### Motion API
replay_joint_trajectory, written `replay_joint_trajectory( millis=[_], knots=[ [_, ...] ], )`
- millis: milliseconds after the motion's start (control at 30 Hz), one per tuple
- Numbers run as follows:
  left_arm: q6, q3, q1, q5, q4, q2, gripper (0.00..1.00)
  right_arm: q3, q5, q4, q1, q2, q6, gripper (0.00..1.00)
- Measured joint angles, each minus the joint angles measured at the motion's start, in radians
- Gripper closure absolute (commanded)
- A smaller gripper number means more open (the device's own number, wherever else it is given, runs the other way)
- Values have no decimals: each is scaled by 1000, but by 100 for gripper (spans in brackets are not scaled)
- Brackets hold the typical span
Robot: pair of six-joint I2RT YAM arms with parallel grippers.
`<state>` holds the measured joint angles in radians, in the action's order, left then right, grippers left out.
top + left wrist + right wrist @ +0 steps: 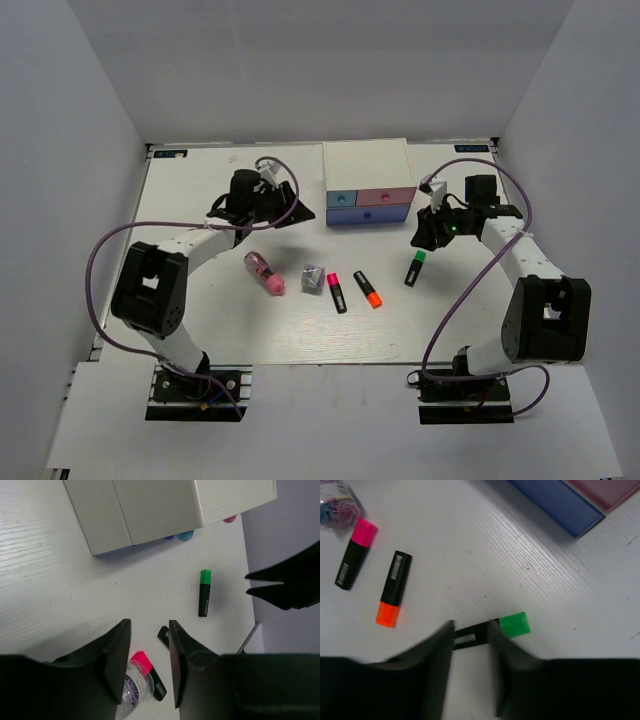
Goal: Sort the stationery into containers
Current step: Open the drawer in the storage box.
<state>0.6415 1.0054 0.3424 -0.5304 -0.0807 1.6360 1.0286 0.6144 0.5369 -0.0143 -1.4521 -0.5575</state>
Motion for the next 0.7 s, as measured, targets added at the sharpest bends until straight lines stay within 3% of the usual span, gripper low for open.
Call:
replay_joint_trajectory(
  millis=[200, 233, 567, 633, 700],
  knots=[
    [18, 71, 76, 43, -11, 78, 41, -35, 69, -30, 0, 23, 46, 19],
    [23, 74, 87, 50, -18, 83, 41, -46, 84, -39, 0, 33, 54, 10],
    [39, -27, 132, 109, -42, 24, 40, -144, 305, -196, 0, 114, 238, 10],
    [38, -59, 132, 127, -38, -17, 36, -142, 338, -216, -8, 104, 255, 12],
    [35, -95, 133, 152, -30, -74, 33, -142, 337, -223, -22, 97, 252, 21]
  ],
)
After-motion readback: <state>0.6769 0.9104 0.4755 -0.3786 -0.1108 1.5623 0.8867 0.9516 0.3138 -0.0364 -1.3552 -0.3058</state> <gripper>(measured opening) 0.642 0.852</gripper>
